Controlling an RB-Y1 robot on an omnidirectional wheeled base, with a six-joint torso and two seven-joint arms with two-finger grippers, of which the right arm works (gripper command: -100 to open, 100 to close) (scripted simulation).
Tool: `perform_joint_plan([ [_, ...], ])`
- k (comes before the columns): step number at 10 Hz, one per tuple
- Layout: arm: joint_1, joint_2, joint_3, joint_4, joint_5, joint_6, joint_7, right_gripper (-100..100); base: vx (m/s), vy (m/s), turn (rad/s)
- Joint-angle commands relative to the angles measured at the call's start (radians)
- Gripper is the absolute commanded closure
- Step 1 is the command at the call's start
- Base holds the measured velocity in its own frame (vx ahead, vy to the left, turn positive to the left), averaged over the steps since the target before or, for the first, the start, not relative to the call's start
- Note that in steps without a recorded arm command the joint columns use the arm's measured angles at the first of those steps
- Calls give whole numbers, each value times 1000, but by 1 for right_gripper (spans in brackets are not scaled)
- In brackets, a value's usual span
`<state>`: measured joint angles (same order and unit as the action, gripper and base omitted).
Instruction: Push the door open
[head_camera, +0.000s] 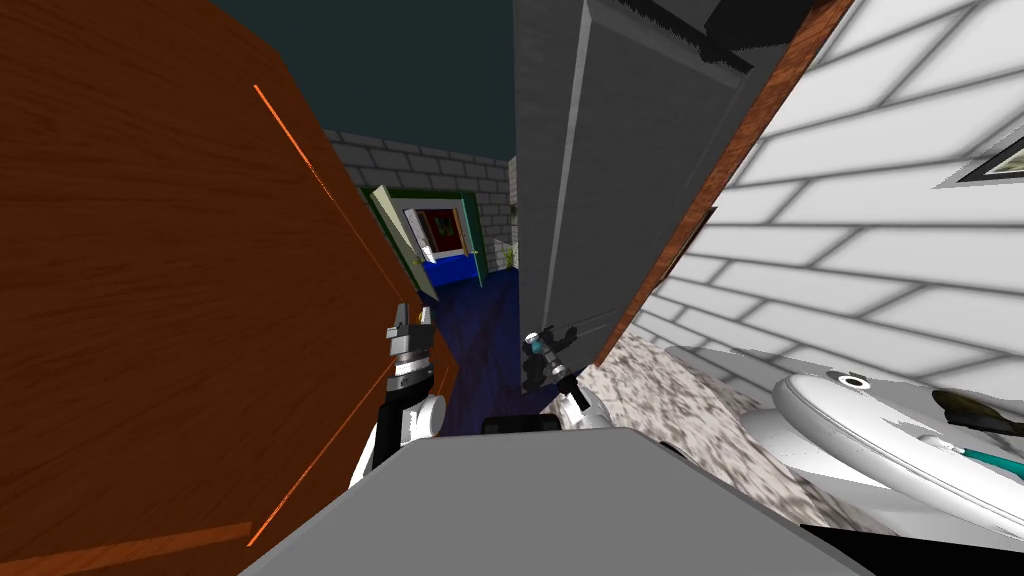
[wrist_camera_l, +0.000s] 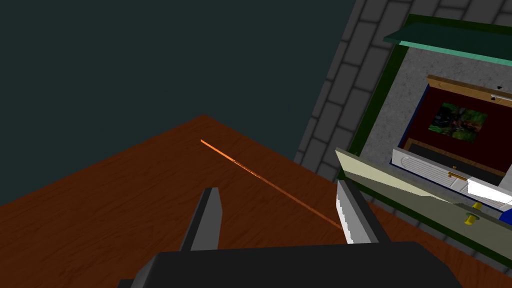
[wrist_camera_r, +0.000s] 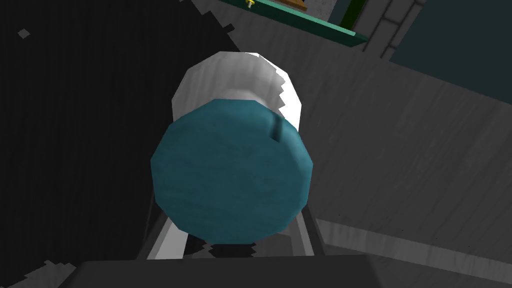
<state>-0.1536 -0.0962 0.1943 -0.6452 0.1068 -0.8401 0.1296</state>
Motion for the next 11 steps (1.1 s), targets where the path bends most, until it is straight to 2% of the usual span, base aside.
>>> perform_joint_plan([
  [1,-8,-2,12,7,-24,-2,-50,100,64,41,-94],
  [3,-12,-2,22,11,-39,-2,-102,100,52,30,-51],
  [4,-12,-2,22,11,-39,-2,-108,100,43,20,-48],
  [5,-16,-2,32,15,-55,-2,-147,100,45,28,-80],
  [6,-16,-2,32,15,-55,-2,-149,100,40,24,-28],
  [7,-18,-8,27,27,-54,-7,-110,-100,-3,8,12],
  [11,-21,-20,24,38,-56,-15,-35,-100,-37,13,16],
])
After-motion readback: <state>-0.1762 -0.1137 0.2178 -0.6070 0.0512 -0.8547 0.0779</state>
